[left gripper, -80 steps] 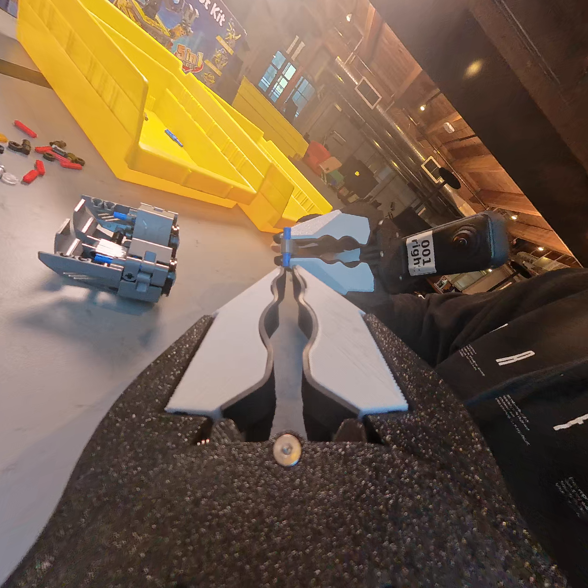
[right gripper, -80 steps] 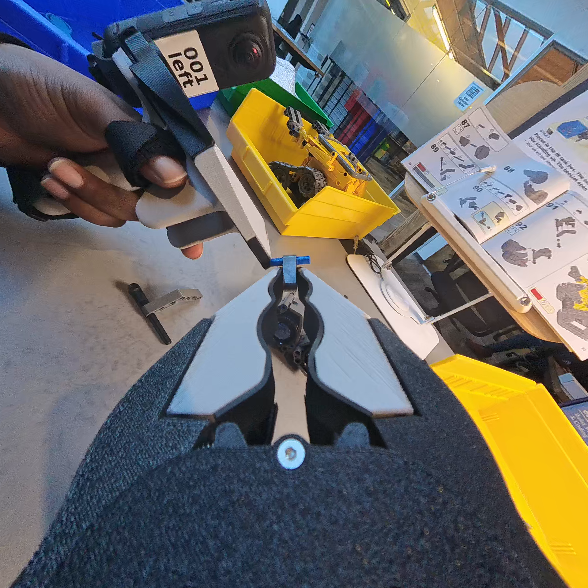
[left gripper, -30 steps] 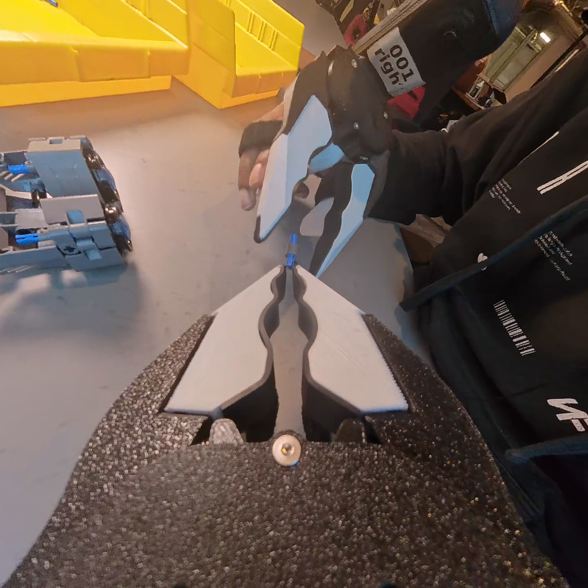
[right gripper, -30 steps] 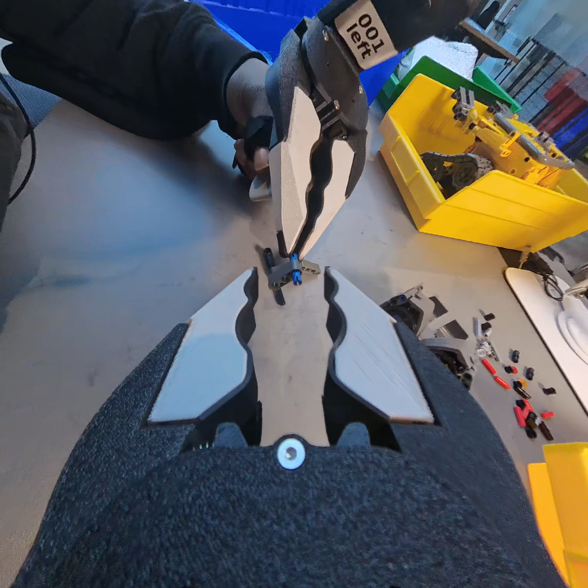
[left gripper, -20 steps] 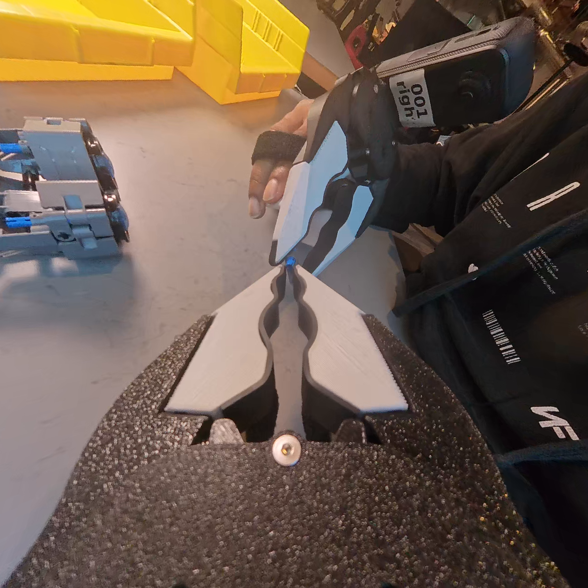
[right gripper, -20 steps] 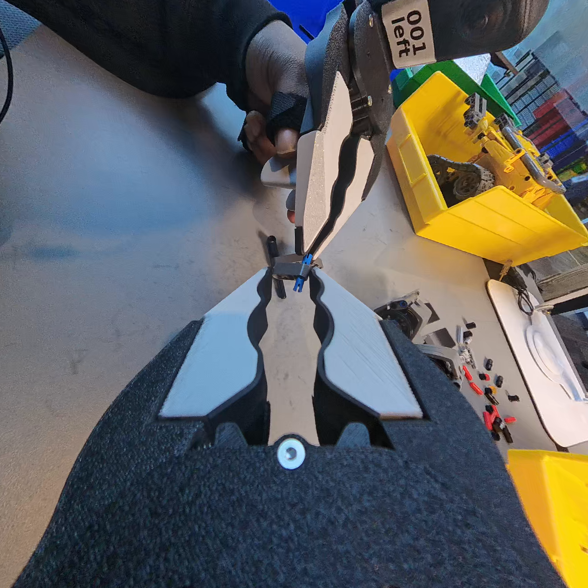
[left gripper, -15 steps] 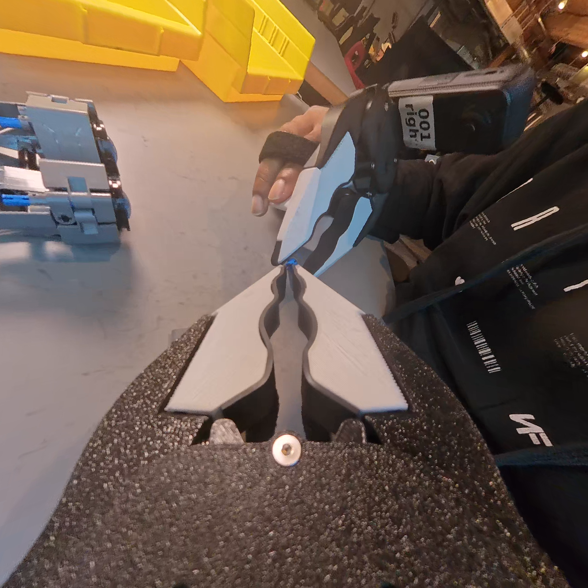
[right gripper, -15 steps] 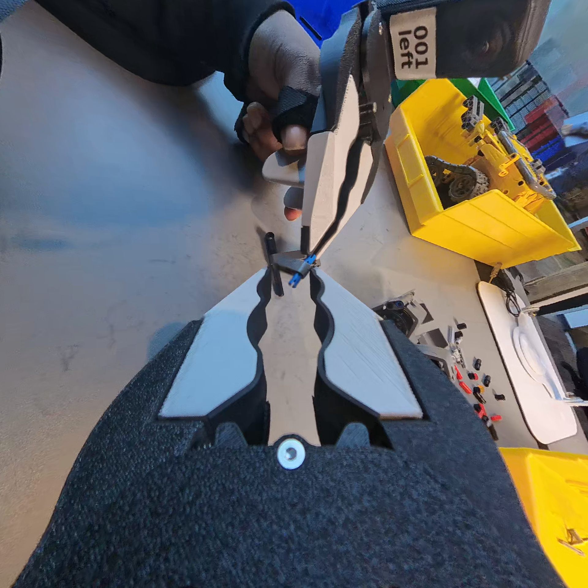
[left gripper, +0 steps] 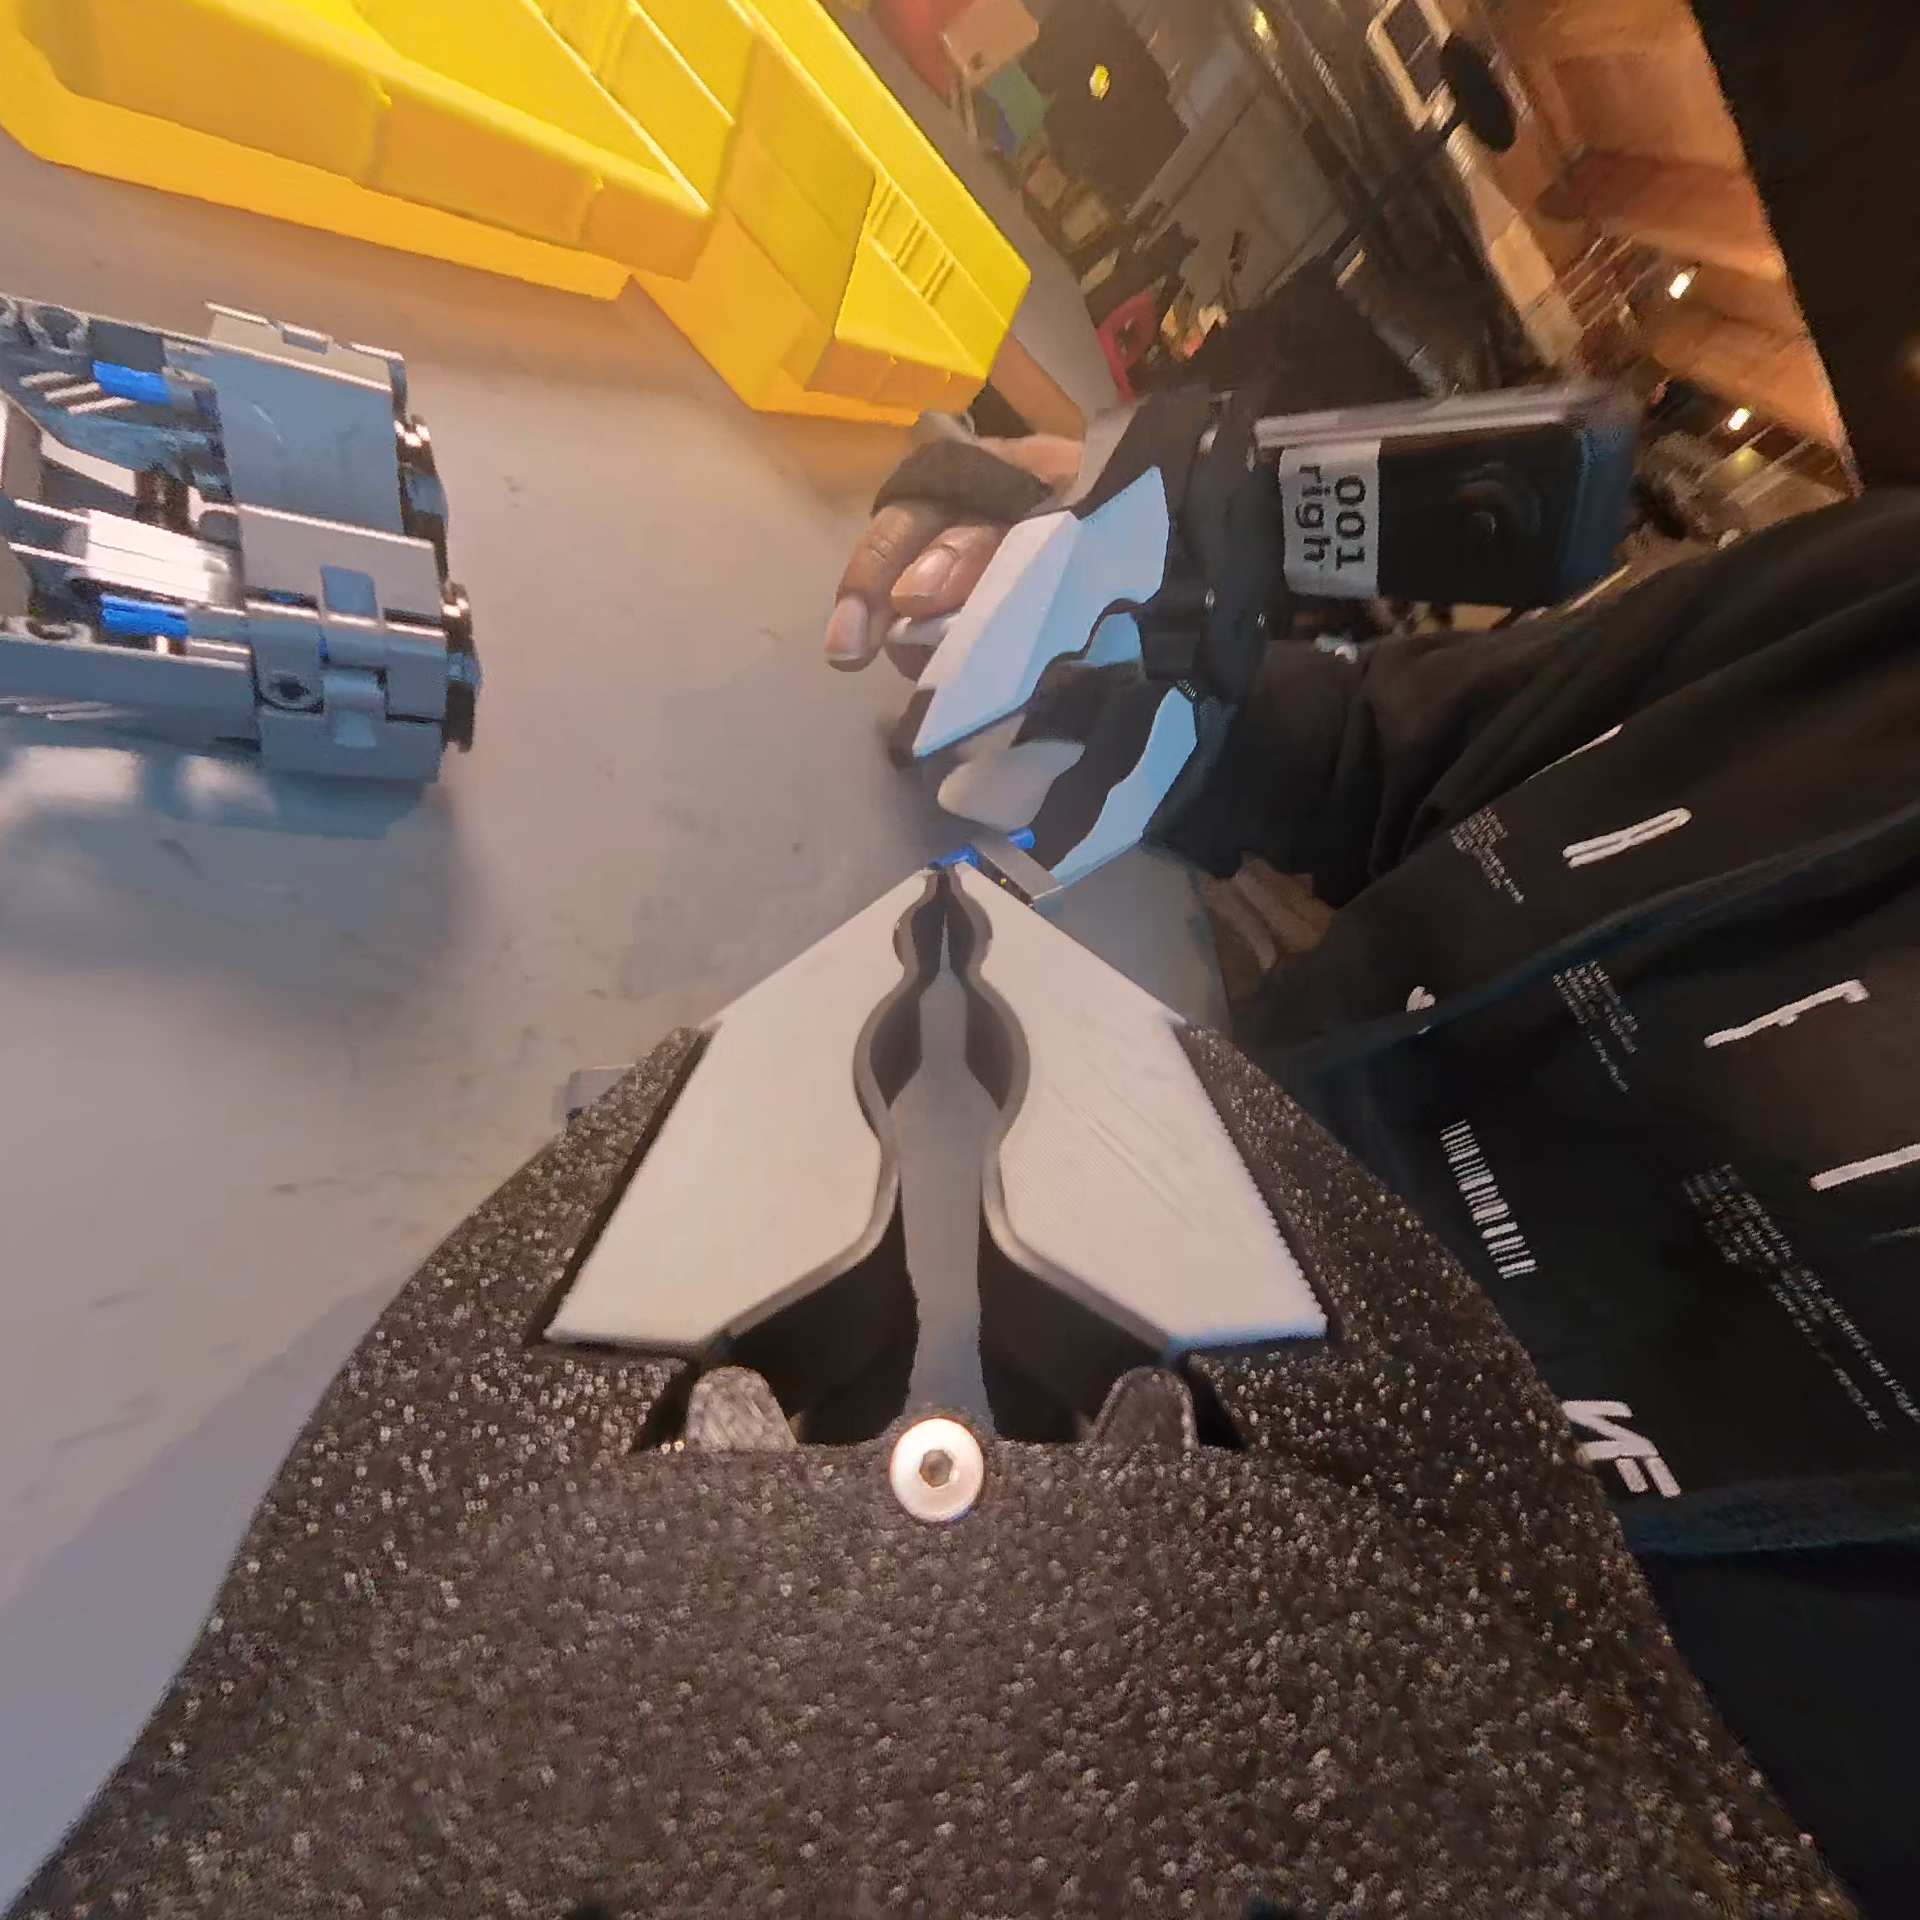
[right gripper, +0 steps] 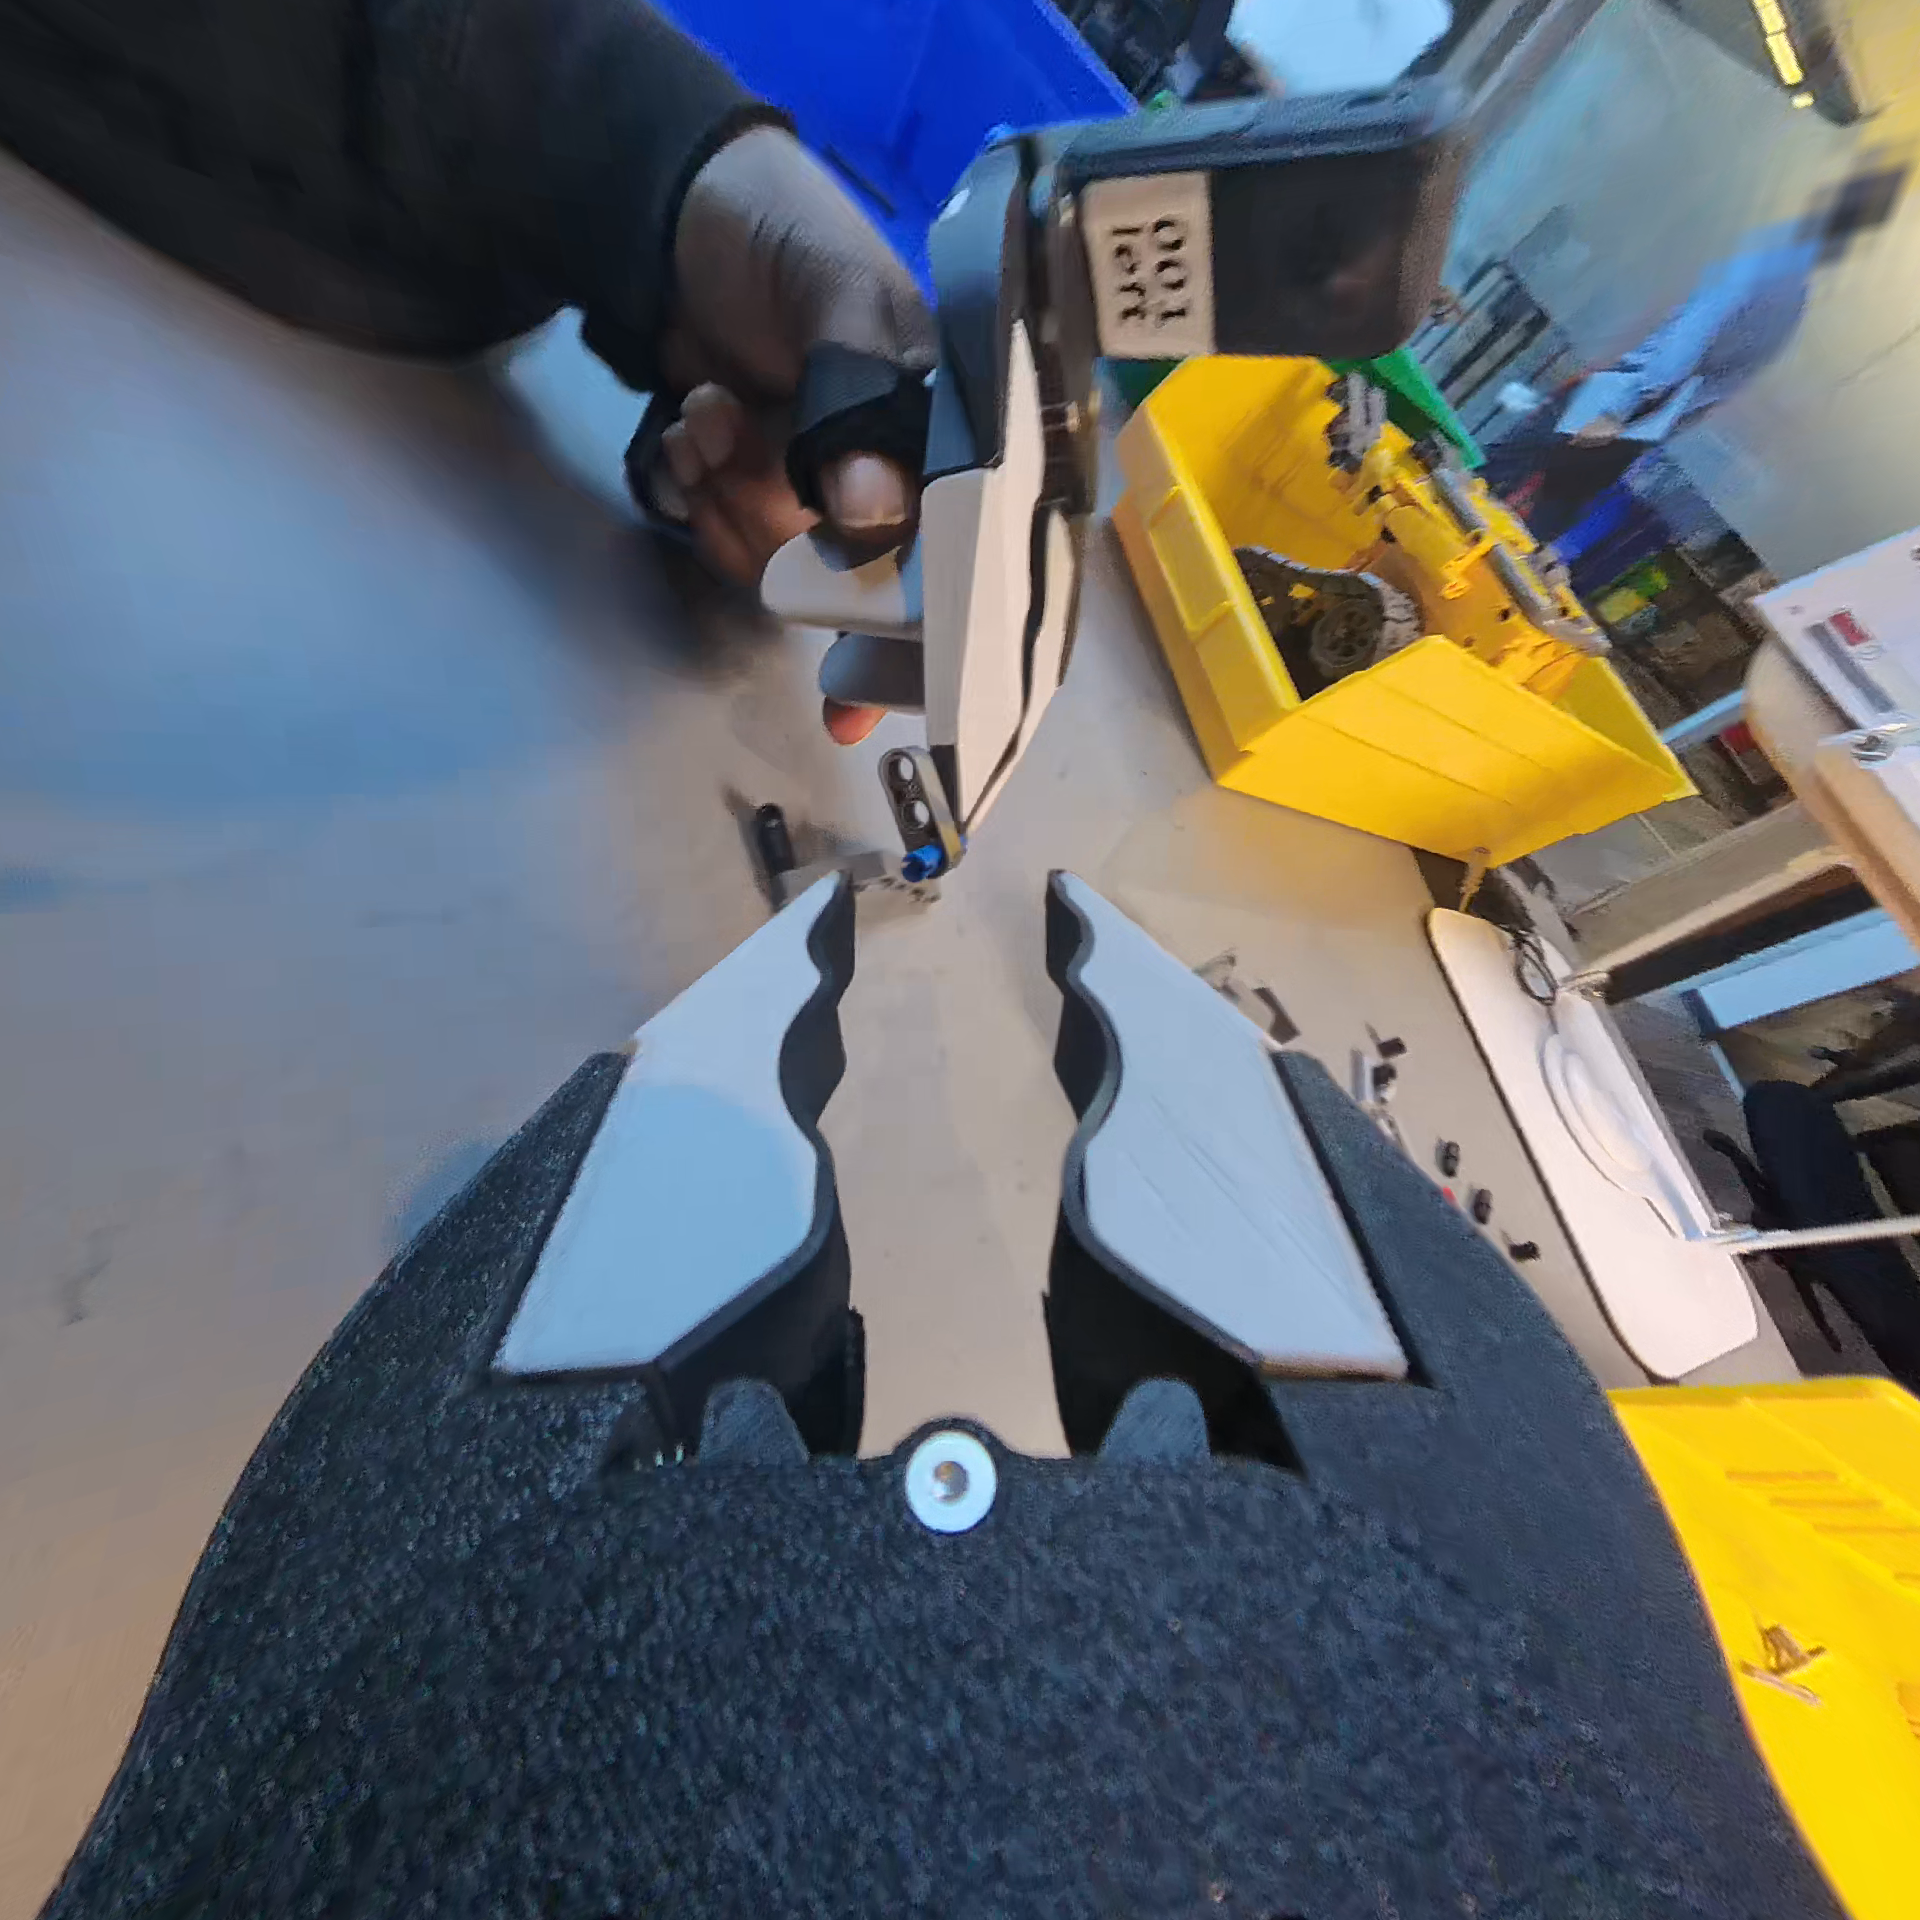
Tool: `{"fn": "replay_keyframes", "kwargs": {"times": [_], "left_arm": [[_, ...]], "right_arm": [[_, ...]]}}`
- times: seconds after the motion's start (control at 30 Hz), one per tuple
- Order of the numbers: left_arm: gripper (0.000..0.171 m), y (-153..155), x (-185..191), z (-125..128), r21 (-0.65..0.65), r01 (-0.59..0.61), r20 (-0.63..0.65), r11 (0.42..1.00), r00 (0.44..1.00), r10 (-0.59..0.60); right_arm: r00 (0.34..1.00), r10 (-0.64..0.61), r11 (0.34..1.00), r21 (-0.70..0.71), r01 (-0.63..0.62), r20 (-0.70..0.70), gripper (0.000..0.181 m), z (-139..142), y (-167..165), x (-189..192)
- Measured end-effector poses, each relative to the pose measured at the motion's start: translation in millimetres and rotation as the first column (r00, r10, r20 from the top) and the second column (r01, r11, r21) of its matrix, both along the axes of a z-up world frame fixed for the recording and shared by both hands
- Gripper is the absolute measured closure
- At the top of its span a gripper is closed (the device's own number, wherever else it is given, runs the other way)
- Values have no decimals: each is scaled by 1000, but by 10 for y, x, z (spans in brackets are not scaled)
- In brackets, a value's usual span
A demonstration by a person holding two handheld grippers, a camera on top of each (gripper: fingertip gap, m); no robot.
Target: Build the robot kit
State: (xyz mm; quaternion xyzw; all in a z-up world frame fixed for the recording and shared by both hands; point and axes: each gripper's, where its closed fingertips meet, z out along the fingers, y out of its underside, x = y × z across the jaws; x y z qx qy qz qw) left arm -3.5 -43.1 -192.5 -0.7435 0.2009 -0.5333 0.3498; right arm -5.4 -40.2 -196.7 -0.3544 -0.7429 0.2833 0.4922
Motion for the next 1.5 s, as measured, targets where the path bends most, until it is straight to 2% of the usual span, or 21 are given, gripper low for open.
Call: {"fn": "replay_keyframes", "kwargs": {"times": [0.1,0.2,0.33,0.4,0.5,0.6,0.7,0.8,0.87,0.93,1.0,1.1,1.17,1.33,1.43,1.5], "left_arm": [[171,91,-83,170,-62,-57,182,996,981,67],[171,169,-157,305,-134,-95,351,986,927,136],[171,227,-176,320,-183,-136,415,974,887,202],[171,247,-161,286,-138,-184,354,973,909,222],[171,270,-141,221,53,-265,142,963,956,255],[171,275,-132,239,281,-285,-42,916,950,309],[171,268,-112,227,401,-264,-149,877,926,347],[171,269,-101,218,422,-262,-169,868,918,359],[171,278,-119,238,427,-273,-157,862,917,368],[171,284,-134,221,409,-269,-161,872,919,360],[171,305,-198,197,401,-276,-176,874,912,369],[171,329,-348,56,343,-255,-276,904,892,357],[165,316,-424,-24,301,-237,-322,924,887,332],[152,298,-540,-205,258,-202,-422,945,856,298],[151,298,-574,-249,248,-198,-445,948,846,293],[150,290,-593,-256,238,-194,-450,952,846,285]], "right_arm": [[996,-61,997,-61,57,-70,141,149,68,-40],[983,-145,986,-102,133,-111,141,234,112,-111],[951,-253,965,-122,234,-177,142,391,153,-190],[942,-298,942,-210,264,-154,141,407,175,-217],[946,-319,886,-373,274,-61,141,332,197,-217],[950,-312,818,-508,272,7,147,273,224,-200],[955,-293,784,-564,260,33,159,245,235,-180],[966,-259,804,-550,225,17,174,247,188,-177],[964,-264,814,-533,231,14,176,230,208,-178],[965,-260,809,-540,231,25,164,210,227,-175],[963,-259,812,-526,255,67,161,142,288,-145],[944,-277,855,-402,328,182,161,-73,478,-2],[917,-309,870,-315,379,252,162,-221,646,135],[869,-389,835,-282,473,307,161,-281,1022,378],[866,-315,835,-321,447,388,161,-338,996,521],[877,-229,856,-342,387,422,159,-383,862,587]]}}
